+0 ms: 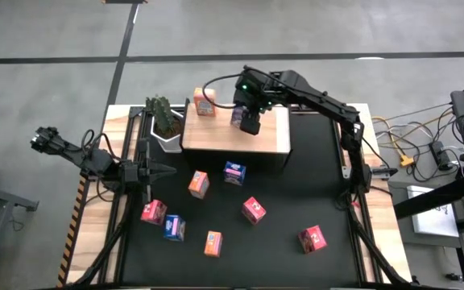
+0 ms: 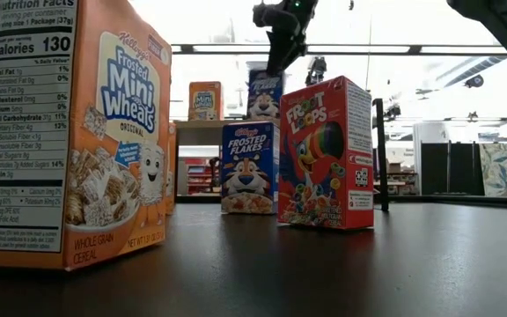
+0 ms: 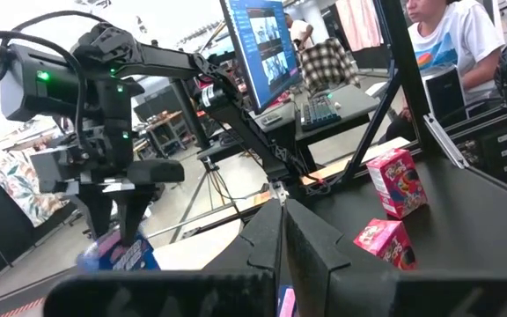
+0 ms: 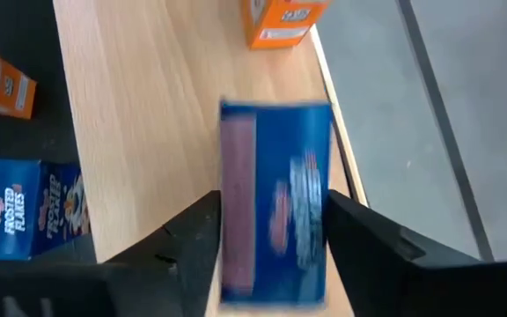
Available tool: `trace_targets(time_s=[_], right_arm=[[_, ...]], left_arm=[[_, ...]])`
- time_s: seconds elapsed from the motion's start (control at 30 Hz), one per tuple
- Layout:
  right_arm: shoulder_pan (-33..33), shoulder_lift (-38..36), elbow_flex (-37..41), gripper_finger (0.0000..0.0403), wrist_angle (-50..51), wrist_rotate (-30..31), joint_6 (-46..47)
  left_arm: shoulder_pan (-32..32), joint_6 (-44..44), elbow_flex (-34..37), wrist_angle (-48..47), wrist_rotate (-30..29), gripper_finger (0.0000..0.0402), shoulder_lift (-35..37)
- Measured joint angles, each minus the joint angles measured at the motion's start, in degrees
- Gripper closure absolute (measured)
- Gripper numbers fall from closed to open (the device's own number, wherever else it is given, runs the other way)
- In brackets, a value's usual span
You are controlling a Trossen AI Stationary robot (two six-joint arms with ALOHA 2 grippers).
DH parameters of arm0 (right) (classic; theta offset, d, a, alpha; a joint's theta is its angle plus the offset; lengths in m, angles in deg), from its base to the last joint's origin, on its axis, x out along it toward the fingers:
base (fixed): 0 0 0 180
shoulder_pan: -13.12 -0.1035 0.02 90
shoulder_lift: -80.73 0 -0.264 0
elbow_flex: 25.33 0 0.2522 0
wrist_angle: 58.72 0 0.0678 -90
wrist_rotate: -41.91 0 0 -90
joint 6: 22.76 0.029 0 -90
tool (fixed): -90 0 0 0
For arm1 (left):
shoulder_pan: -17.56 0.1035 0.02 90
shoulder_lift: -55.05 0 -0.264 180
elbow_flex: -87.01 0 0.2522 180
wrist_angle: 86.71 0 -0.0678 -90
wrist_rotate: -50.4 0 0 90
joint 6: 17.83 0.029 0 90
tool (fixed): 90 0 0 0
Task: Stack cereal on shelf
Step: Put the top right blue cereal box on the shelf
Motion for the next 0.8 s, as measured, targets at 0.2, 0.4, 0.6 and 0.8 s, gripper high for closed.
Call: trace_targets(time_s=[0.2, 0.4, 0.6, 0.8], right_arm=[[0.01, -0.01, -0.42, 0.0174, -0.52, 0.52, 0.19], [0.0, -1.34, -0.44, 0.016, -0.05, 2.13, 1.72], [-0.51, -4.98, -0.46, 0.0168, 0.04, 2.1, 5.92], [-3.83, -7.49, -0.44, 0.0209, 2.5, 1.0, 9.54]], left_arm=[[0.0, 0.0, 0.0, 0.01, -0.01, 0.0402, 0.0], [0.0, 0.0, 0.0, -0.01, -0.01, 0.0402, 0.0], [0.0, 0.0, 0.0, 0.01, 0.0, 0.0402, -0.01], [0.0, 0.0, 0.0, -0.02, -0.01, 0.0402, -0.01]])
